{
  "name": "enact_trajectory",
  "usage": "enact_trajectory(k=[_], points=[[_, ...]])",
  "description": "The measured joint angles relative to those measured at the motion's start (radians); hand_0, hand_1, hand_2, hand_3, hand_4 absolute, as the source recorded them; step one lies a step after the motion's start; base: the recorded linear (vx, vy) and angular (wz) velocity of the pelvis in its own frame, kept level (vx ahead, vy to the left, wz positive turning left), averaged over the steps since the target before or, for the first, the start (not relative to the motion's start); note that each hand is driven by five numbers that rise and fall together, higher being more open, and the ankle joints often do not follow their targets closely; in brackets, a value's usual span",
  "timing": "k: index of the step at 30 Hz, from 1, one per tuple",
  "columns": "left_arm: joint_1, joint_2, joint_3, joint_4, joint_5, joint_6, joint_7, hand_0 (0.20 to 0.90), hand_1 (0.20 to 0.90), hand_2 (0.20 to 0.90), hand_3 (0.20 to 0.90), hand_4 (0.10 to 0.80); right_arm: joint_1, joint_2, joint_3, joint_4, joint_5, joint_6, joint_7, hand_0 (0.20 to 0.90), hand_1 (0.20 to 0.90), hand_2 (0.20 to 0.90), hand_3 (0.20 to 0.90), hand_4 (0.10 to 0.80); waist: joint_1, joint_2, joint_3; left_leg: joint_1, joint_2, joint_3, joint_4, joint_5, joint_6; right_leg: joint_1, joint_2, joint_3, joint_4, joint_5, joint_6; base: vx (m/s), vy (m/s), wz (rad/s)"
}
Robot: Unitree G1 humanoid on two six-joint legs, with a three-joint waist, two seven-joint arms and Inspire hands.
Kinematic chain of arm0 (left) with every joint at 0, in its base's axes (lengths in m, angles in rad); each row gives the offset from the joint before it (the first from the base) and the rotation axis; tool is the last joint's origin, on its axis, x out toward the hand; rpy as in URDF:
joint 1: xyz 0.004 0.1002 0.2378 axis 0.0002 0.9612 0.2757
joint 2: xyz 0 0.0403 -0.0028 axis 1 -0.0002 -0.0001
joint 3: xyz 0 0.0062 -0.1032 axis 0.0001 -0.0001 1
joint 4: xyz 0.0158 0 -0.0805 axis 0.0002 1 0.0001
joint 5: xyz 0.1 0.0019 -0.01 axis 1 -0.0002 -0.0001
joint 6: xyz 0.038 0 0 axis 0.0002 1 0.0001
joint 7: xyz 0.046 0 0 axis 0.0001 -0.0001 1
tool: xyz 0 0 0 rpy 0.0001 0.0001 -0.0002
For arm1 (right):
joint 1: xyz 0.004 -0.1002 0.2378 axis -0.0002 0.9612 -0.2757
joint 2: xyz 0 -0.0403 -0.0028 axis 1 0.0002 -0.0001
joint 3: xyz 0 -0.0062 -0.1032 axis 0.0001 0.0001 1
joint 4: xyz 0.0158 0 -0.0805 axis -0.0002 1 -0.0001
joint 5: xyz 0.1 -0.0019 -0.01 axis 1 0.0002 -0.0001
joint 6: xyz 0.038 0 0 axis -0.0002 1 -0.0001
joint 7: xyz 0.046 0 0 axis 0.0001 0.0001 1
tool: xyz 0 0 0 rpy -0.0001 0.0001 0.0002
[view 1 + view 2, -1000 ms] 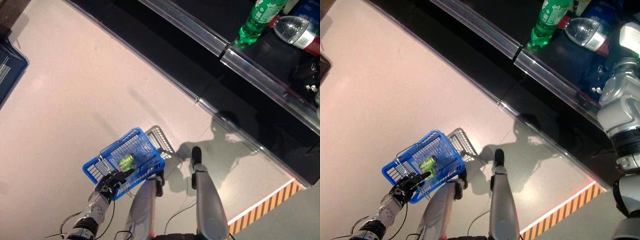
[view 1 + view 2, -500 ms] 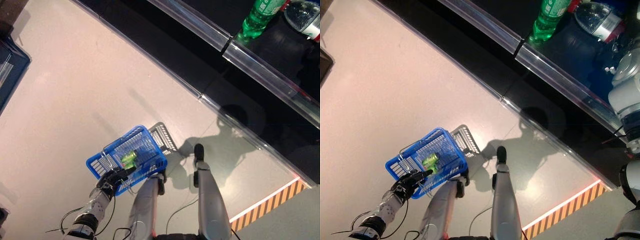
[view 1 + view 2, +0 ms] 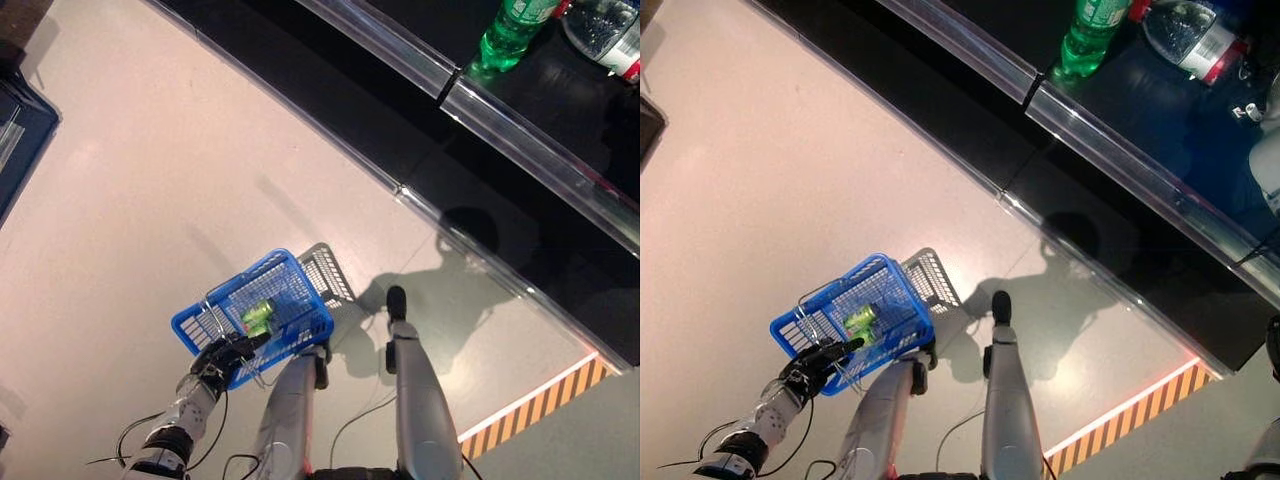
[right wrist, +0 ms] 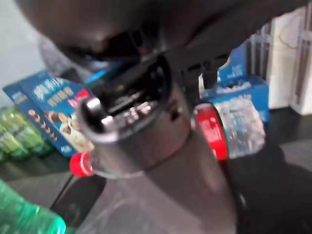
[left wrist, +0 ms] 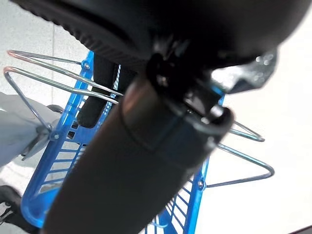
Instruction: Pick up the drink and place into the basket.
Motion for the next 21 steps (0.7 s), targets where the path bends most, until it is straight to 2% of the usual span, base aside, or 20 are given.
enact_trajectory(k=[8, 13, 21], points=[[0.0, 0.0, 0.001, -0.005, 0.0, 0.001, -0.022, 0.3, 0.3, 0.3, 0.2, 0.1, -0.043, -0.003, -0.005, 0.094, 0.009, -0.008, 0.026, 0.3, 0.3, 0.3, 0.2, 0.1, 0.04, -0.002, -0.001, 0.0, -0.002, -0.021, -0.002, 0.009, -0.006, 0.003, 0.002, -0.007, 0.001, 0.002, -0.011, -0.013, -0.006, 0.03], [0.0, 0.0, 0.004, -0.01, 0.0, 0.001, -0.022, 0.3, 0.3, 0.3, 0.2, 0.1, 0.032, -0.002, -0.004, 0.111, 0.045, -0.009, 0.081, 0.3, 0.3, 0.3, 0.2, 0.1, 0.043, -0.002, -0.001, -0.002, -0.003, -0.03, -0.003, 0.01, -0.007, 0.005, -0.002, -0.02, 0.002, 0.004, -0.008, -0.013, 0.011, 0.04], [0.0, 0.0, 0.005, -0.011, 0.0, 0.001, -0.022, 0.3, 0.3, 0.3, 0.2, 0.1, 0.077, -0.002, -0.036, 0.127, 0.045, -0.014, 0.076, 0.3, 0.3, 0.3, 0.2, 0.1, 0.044, -0.002, -0.001, -0.004, -0.005, -0.041, -0.003, 0.01, -0.007, 0.006, -0.002, -0.027, 0.004, 0.002, -0.009, -0.004, 0.007, 0.02]])
